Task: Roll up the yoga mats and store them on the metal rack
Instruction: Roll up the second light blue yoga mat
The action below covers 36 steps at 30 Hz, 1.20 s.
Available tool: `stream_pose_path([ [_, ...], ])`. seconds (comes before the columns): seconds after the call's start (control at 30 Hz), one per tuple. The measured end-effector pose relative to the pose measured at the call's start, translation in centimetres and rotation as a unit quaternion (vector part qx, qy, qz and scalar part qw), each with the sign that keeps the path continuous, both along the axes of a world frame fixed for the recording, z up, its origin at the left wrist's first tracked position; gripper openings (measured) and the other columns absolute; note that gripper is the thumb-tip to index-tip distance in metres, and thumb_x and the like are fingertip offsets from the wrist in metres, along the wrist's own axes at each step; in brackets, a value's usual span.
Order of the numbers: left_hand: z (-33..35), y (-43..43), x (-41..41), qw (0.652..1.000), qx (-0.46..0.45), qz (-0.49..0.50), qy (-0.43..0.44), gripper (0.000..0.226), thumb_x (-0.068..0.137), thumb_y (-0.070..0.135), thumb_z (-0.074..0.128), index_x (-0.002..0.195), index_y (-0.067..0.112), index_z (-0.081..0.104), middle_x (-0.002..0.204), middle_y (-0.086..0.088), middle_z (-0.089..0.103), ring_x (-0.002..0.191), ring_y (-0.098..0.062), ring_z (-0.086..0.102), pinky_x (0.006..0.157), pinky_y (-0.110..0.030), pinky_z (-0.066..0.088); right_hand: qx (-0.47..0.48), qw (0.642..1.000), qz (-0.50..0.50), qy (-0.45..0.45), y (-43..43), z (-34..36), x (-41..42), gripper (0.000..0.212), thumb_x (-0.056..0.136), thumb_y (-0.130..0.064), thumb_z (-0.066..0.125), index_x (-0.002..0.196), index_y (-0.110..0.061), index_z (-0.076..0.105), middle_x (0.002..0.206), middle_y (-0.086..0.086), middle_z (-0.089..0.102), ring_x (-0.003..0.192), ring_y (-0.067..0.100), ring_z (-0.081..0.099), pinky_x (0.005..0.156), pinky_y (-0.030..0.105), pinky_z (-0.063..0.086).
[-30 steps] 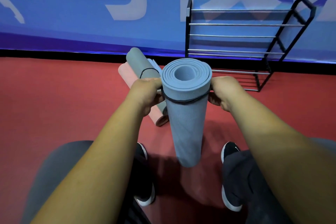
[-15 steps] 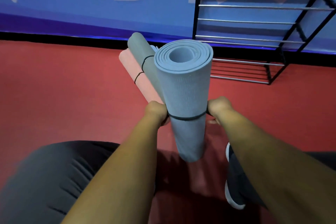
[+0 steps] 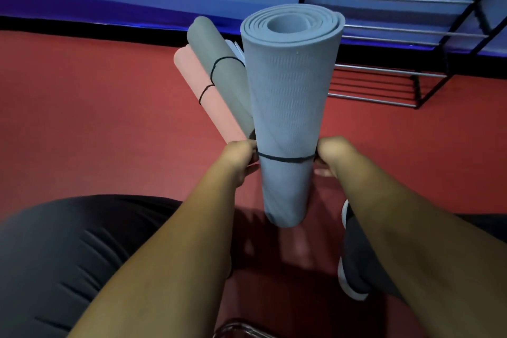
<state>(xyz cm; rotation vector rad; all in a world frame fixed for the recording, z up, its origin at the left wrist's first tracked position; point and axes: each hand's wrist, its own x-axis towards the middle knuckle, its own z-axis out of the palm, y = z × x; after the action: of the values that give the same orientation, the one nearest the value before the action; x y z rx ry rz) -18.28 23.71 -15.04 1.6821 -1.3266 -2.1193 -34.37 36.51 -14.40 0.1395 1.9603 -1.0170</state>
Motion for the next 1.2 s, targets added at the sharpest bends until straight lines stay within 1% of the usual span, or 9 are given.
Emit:
stream_pose_path([
  [0.13,2.2,0.8,0.4,0.998,0.033,0.012,0.049,0.015,0.070,0.010,0.050,0.077,0.020,0.059,0.075,0.002,0.050,0.067,-0.018,0.046,0.086,-0.040,0.053,-0.066,0.997,-0.026,-0.019,0.4,1.9,0.9,0.019,0.104,-0.014,0.051,0.097,-0.022,0.067,0.103,0.000,0.071,0.089,0.019,0.065,0.088,0.044,0.057],
  [0.27,3.7,1.9,0.7,0.994,0.039,0.040,0.091,0.013,0.066,0.007,0.049,0.066,0.019,0.046,0.065,0.002,0.043,0.059,-0.018,0.039,0.072,-0.034,0.048,-0.088,0.996,0.013,-0.018,1.2,2.8,2.2,0.035,0.097,-0.015,0.053,0.125,-0.028,0.070,0.121,-0.010,0.069,0.113,0.015,0.063,0.101,0.050,0.053],
  [0.37,3.2,1.9,0.8,0.997,0.031,0.019,0.066,0.024,0.073,-0.002,0.044,0.068,0.019,0.056,0.069,0.004,0.055,0.066,-0.018,0.049,0.075,-0.034,0.050,-0.077,0.996,0.053,0.016,1.7,2.4,2.6,0.047,0.094,-0.015,0.053,0.137,-0.029,0.066,0.126,-0.008,0.067,0.122,0.018,0.060,0.097,0.047,0.052],
  [0.43,2.5,2.2,0.9,0.998,0.012,-0.023,0.050,0.043,0.072,-0.009,0.043,0.087,0.022,0.069,0.085,0.007,0.067,0.078,-0.016,0.057,0.075,-0.033,0.052,-0.060,0.994,0.077,0.042,2.2,2.1,2.8,0.054,0.093,-0.009,0.053,0.141,-0.031,0.061,0.124,-0.007,0.066,0.122,0.021,0.059,0.094,0.044,0.053],
  [0.53,1.3,3.0,1.1,0.999,-0.007,-0.022,0.049,0.075,0.074,-0.020,0.042,0.125,0.030,0.066,0.114,0.008,0.078,0.095,-0.014,0.067,0.081,-0.036,0.056,-0.035,0.990,0.106,0.080,2.9,1.2,3.2,0.074,0.096,0.003,0.046,0.158,-0.037,0.044,0.132,0.002,0.063,0.112,0.022,0.057,0.081,0.035,0.051],
  [0.63,0.4,3.9,1.1,0.997,-0.002,-0.028,0.074,0.086,0.074,-0.025,0.042,0.129,0.036,0.068,0.112,0.018,0.079,0.096,-0.012,0.069,0.088,-0.040,0.056,-0.029,0.992,0.094,0.081,3.2,-0.1,3.2,0.074,0.100,-0.003,0.042,0.163,-0.042,0.039,0.145,0.004,0.064,0.114,0.022,0.060,0.081,0.036,0.050],
  [0.77,0.1,3.8,0.5,0.996,-0.045,-0.028,0.074,0.084,0.077,-0.025,0.040,0.134,0.031,0.066,0.116,0.008,0.078,0.099,-0.016,0.069,0.091,-0.045,0.057,-0.007,0.994,0.094,0.052,3.3,-0.9,2.6,0.076,0.097,-0.012,0.046,0.158,-0.056,0.039,0.136,-0.001,0.069,0.112,0.027,0.068,0.078,0.040,0.054],
  [0.97,1.5,3.8,0.5,0.997,-0.063,-0.040,0.030,0.059,0.089,-0.015,0.036,0.125,0.016,0.070,0.098,0.003,0.073,0.081,-0.013,0.065,0.069,-0.028,0.061,0.006,0.991,0.134,0.030,3.4,-0.4,3.1,0.069,0.097,-0.014,0.052,0.158,-0.044,0.046,0.114,-0.007,0.065,0.117,0.033,0.065,0.107,0.053,0.054],
  [1.2,1.2,3.0,1.0,0.983,-0.049,-0.154,-0.086,0.058,0.089,0.004,0.042,0.137,0.032,0.061,0.120,0.005,0.065,0.112,-0.019,0.061,0.097,-0.047,0.059,0.010,0.991,0.137,0.000,4.1,-1.7,3.1,0.061,0.100,-0.017,0.048,0.159,-0.032,0.047,0.131,0.000,0.059,0.113,0.029,0.065,0.107,0.052,0.053],
])
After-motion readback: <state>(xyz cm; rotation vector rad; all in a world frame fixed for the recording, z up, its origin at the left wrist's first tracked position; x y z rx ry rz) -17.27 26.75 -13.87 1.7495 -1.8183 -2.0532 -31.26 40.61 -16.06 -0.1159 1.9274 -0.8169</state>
